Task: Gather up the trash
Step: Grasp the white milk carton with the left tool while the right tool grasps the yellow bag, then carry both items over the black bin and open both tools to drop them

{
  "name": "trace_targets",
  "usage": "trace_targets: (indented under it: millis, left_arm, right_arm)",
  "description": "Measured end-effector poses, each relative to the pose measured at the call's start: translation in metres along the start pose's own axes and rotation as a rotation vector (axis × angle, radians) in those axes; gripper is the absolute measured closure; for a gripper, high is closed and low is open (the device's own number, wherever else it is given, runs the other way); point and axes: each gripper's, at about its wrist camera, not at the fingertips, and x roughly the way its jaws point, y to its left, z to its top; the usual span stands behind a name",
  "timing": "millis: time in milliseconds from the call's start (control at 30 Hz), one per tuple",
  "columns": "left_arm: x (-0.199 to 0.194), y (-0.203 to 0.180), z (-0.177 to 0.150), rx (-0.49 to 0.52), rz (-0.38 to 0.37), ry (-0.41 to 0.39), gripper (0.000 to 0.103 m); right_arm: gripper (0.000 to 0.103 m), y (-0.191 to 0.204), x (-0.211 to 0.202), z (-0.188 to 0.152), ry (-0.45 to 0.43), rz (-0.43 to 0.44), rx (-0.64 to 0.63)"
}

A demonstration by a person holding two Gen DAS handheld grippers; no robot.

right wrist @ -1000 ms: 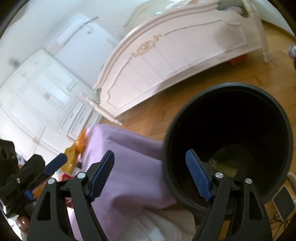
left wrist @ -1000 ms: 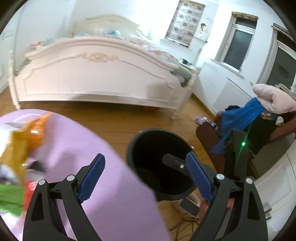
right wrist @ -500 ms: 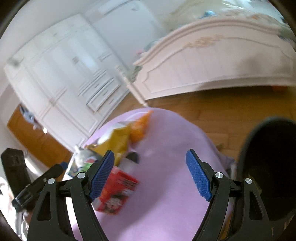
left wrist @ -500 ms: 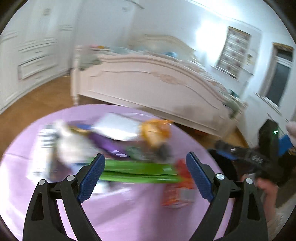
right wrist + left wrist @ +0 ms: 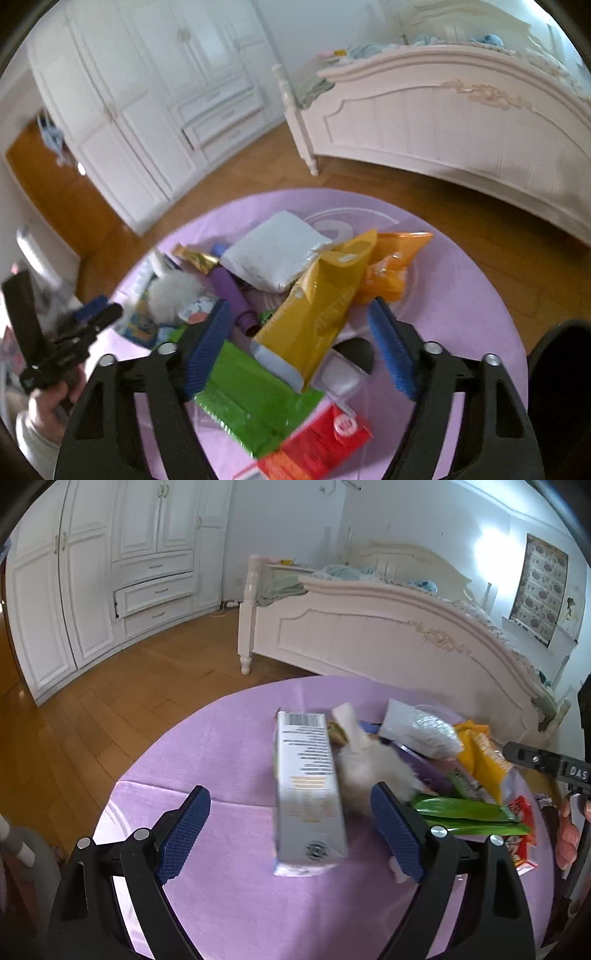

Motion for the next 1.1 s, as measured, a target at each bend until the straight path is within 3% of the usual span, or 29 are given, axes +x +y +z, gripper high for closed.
trace_targets:
  millis: [133,233,333,400,467,800,933,1100]
  left_arm:
    - [0.01,-0.004,-0.002,0.028,0.0,0.036,0.023]
    - [0.022,0.004,-0.002,0.033,-0.007,0.068,0.034]
    - [0.028,0.012,-0.007,0.015,-0.017,0.093,0.041]
    - [0.031,0.014,-0.01,0.008,-0.023,0.103,0.054]
    - [0.033,0.015,-0.013,0.004,-0.021,0.111,0.059]
    - [0.01,0.033,-0.011,-0.053,-0.012,0.038,0.063]
    - [-0.011,0.038,-0.005,-0.067,-0.021,-0.012,0.063]
    - [-0.035,0.017,0.004,-0.051,-0.071,-0.065,0.064]
  right_arm:
    - [0.047,0.007,0.018,0.001,0.038,-0.058,-0.022]
    - [0.06,0.005,0.026,-0.001,0.048,-0.087,-0.022]
    - [0.068,0.001,0.025,-0.003,0.036,-0.087,-0.014]
    - [0.074,0.0,0.027,-0.004,0.031,-0.083,-0.009]
    - [0.078,-0.002,0.026,-0.005,0.024,-0.077,-0.003]
    - [0.085,-0.021,0.003,-0.015,-0.034,0.016,0.079]
    - [0.085,-0.026,-0.017,-0.019,-0.091,0.071,0.12]
    - [0.085,-0.03,-0.054,-0.026,-0.19,0.138,0.146]
